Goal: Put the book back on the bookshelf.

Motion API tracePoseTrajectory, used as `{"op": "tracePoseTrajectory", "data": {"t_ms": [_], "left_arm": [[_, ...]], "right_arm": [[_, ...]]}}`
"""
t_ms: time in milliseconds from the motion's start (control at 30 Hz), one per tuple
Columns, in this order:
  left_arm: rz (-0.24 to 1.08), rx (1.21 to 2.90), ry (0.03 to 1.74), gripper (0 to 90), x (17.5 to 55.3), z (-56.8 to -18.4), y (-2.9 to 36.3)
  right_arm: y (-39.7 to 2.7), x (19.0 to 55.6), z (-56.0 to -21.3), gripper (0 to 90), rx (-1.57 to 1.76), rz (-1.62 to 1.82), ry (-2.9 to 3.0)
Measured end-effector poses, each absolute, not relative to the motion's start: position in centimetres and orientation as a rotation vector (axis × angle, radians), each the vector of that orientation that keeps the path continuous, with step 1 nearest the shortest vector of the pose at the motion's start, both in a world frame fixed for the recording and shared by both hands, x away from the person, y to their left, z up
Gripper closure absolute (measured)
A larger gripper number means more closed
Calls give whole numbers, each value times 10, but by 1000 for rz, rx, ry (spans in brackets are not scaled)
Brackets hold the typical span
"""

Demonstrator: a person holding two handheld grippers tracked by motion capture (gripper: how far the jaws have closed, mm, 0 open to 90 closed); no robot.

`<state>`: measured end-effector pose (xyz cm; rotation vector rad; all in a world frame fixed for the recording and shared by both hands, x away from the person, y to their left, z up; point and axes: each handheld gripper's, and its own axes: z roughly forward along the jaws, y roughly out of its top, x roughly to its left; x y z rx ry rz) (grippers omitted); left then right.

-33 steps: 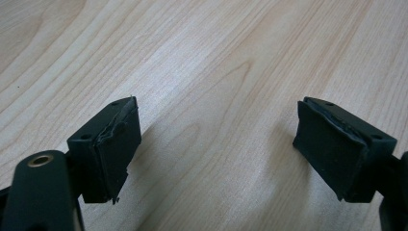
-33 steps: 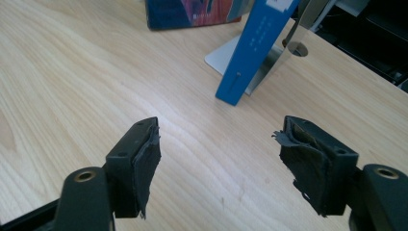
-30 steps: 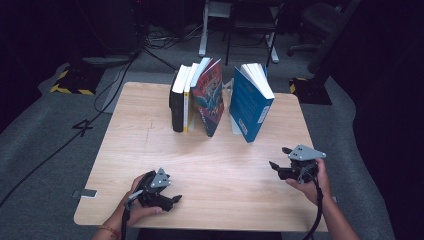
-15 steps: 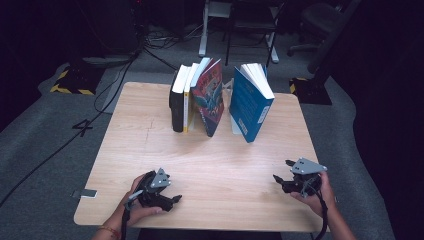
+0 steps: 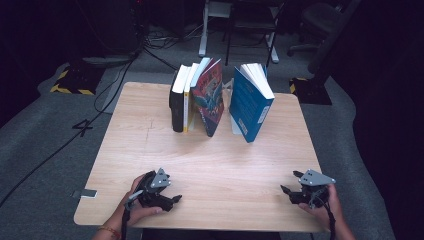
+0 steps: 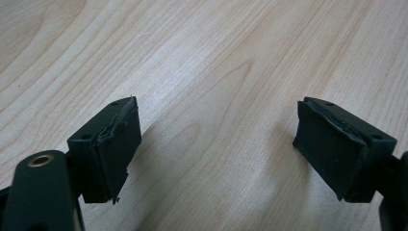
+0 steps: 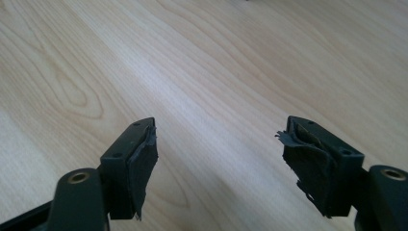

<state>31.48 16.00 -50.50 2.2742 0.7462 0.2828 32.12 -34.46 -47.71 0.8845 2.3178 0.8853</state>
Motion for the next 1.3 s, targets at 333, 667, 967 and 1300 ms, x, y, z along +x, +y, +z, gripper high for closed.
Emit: {"op": "tracePoseTrajectory", "data": {"t_ms": [333,667,967,1300], "left_arm": [[285,2273,751,164,315,-505,160],[283,2270,755,164,315,-505,160],[285,2270,755,164,315,-505,159],[282,2270,752,164,315,-505,160]], "right_arm": [[-376,302,-497,283,1023,970,2277],[-393,298,-505,245,1168,1026,2287],[-393,298,-505,242,1163,1022,2286],[-393,298,-505,244,1166,1022,2285]]}}
